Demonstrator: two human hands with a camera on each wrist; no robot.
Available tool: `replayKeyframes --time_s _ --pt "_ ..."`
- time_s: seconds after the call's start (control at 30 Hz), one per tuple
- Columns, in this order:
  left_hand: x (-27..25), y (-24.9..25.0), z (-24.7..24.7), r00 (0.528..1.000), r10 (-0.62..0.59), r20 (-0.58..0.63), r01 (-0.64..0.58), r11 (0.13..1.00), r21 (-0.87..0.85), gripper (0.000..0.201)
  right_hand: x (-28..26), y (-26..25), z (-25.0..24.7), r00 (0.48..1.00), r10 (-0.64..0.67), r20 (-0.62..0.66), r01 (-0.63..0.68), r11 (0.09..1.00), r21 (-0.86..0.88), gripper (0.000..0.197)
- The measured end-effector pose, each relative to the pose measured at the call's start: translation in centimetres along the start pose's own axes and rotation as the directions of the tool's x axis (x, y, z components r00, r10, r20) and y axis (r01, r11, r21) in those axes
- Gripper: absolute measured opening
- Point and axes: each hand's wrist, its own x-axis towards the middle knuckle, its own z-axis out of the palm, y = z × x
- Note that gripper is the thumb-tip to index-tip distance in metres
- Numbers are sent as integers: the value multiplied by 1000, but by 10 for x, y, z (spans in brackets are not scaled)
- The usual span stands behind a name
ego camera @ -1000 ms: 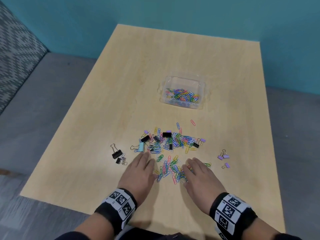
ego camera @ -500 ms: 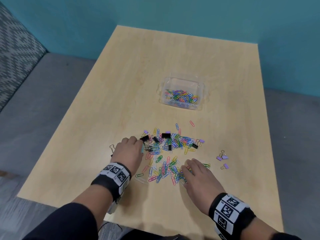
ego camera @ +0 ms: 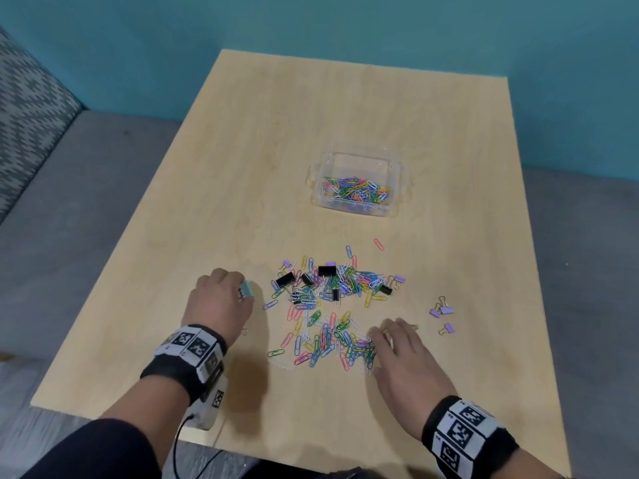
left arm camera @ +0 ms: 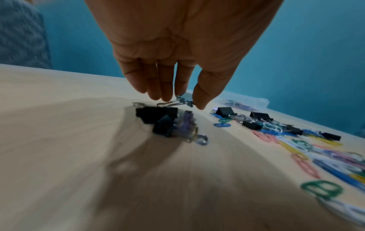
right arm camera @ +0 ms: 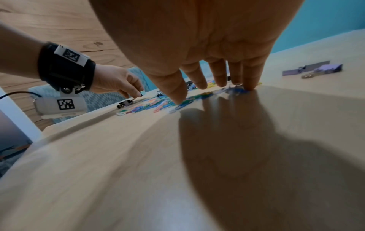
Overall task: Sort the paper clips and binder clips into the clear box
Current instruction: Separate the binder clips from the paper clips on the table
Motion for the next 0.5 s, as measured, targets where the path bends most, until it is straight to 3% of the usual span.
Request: replayKeyframes --time_s 0.1,0.2,0.23,0.3,0.4,0.43,0.5 --pt "-18 8 3 986 163 -36 -163 987 0 36 -1 -7 2 993 -121 13 121 992 -18 57" --pt "-48 26 20 925 379 15 -379 925 38 47 -11 -3 -3 995 -96 3 96 994 -45 55" --pt "-53 28 29 911 406 68 -411 908 81 54 -14 0 -4 998 -55 4 55 997 -56 56" --pt "-58 28 44 917 340 209 -371 920 128 75 -18 4 -1 1000 14 23 -12 997 -79 61" --pt "-72 35 44 889 324 324 -376 920 111 82 -16 0 6 996 -60 69 65 995 -76 64" --pt "-78 41 39 875 348 337 -403 909 106 79 -13 -2 4 992 -104 68 108 992 -64 63" --pt "-87 44 41 860 448 245 -480 873 90 73 -1 -4 -1 991 -132 33 133 990 -36 61"
